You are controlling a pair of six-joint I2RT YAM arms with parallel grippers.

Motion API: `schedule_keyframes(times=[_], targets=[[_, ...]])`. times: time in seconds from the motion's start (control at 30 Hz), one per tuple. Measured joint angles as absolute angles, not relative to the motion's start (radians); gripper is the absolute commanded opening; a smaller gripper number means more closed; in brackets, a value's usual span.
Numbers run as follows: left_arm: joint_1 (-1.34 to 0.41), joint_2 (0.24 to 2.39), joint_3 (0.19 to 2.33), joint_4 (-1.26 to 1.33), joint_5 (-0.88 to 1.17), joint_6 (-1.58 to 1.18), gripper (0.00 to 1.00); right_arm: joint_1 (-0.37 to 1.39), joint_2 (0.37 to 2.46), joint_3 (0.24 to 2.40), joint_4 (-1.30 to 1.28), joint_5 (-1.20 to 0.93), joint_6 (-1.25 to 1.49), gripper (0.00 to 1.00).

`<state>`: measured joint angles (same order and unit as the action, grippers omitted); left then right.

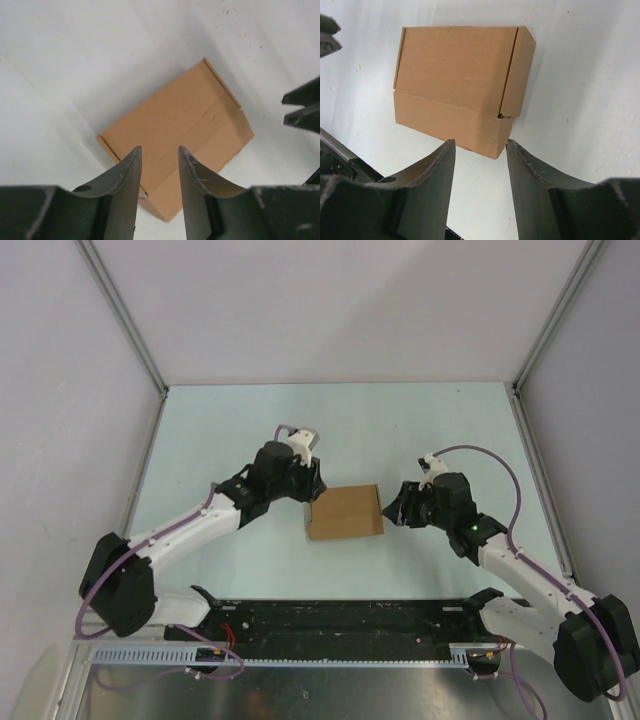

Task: Fold the paper box

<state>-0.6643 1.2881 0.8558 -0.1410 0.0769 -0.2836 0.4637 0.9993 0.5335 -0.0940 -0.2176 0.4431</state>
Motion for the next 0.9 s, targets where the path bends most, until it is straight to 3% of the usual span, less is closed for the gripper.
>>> schedule_keyframes(times=[0.17,0.37,0.63,0.9], targets=[[-0.649,1.412,0.986,-0.143,0.113,-0.235,0.36,0.456,0.942,0.533,-0.136,-0.218,0.440,0.53],[-0.636,1.444,0.995,-0.158,0.134,-0.229,0.44,0.439,0.940,0.532,-0.156,-0.227,0.423,0.64],[-0.633,1.214,0.748,-0.186,0.134,-0.284,0.56,0.400,1.095,0.540,-0.063,-0.279,0.418,0.67],[-0.633,1.042,0.612,-0.167,0.135,-0.367,0.60,0.388,1.318,0.609,0.068,-0.344,0.442,0.66]])
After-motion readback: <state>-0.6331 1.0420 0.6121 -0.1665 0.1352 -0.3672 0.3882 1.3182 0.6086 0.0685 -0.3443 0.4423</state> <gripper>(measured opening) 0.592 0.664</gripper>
